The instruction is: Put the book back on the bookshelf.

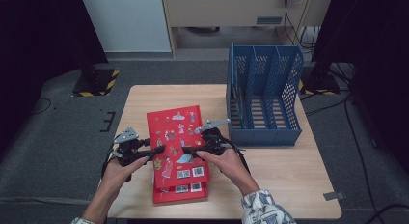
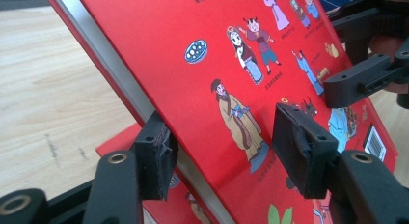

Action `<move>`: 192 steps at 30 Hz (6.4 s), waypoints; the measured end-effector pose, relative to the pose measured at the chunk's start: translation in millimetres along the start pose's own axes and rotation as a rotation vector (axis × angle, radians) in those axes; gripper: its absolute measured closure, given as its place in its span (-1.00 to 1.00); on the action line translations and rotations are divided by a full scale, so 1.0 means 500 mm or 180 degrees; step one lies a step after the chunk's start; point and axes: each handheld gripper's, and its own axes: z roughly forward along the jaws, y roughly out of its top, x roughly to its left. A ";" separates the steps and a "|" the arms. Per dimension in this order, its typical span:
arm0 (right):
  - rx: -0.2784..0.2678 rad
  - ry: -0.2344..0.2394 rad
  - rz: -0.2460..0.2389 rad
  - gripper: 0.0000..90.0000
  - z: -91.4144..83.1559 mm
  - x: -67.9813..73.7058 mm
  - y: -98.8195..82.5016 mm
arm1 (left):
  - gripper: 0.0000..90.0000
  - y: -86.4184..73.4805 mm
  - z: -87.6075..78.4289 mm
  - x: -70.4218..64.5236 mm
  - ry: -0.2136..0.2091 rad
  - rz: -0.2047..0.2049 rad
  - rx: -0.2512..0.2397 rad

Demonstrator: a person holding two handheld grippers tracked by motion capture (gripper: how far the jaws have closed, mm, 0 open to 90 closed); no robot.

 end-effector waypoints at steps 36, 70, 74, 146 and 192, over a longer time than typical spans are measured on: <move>-0.0495 -0.0472 -0.0670 0.25 -0.048 0.057 0.018 | 0.10 0.032 -0.035 -0.048 0.0722 0.0667 -0.0387; -0.0763 -0.0176 -0.0765 0.27 -0.074 0.122 0.033 | -0.36 -0.066 0.030 -0.056 0.0814 0.0356 -0.0034; -0.0779 -0.0198 -0.0757 0.21 -0.077 0.123 0.040 | -0.46 -0.075 0.041 -0.060 0.0827 0.0304 0.0038; -0.1165 -0.0159 -0.0757 0.77 -0.073 0.116 0.114 | -0.67 -0.110 -0.040 0.025 0.1186 0.0263 0.0337; -0.1488 -0.0829 -0.0451 0.77 -0.270 0.029 0.028 | -0.89 -0.138 -0.023 0.076 0.1256 0.0143 0.0644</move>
